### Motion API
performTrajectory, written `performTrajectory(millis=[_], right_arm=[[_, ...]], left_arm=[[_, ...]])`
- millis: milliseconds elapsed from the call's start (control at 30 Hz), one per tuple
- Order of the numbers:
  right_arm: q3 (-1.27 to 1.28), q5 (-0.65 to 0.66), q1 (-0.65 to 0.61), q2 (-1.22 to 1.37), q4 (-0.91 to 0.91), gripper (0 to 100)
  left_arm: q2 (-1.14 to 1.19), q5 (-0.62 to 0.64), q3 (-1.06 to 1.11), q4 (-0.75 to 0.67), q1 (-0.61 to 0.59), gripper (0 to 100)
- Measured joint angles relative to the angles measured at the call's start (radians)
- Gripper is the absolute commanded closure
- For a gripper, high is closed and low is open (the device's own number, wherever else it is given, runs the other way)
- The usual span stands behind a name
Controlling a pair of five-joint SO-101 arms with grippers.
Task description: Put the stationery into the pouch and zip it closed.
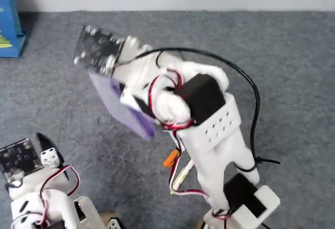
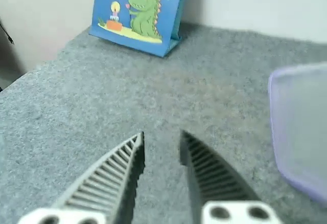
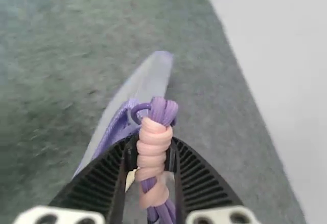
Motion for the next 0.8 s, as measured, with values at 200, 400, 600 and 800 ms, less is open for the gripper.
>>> performTrajectory(millis=[200,400,600,800], right_arm=[[-0.002,-0.009,-0.078,0.006,0.015,98.8],[-0.002,-0.009,-0.104,0.009,0.009,98.8],[-0.002,-0.008,0.015,0.009,-0.057,98.8],[-0.002,0.04,0.157,0.035,-0.173,98.8]], left_arm=[[0.0,0.104,-0.028,0.0,0.0,73],[0.0,0.11,-0.028,0.044,0.0,73],[0.0,0.11,-0.028,0.048,0.0,73],[0.0,0.11,-0.028,0.048,0.0,73]])
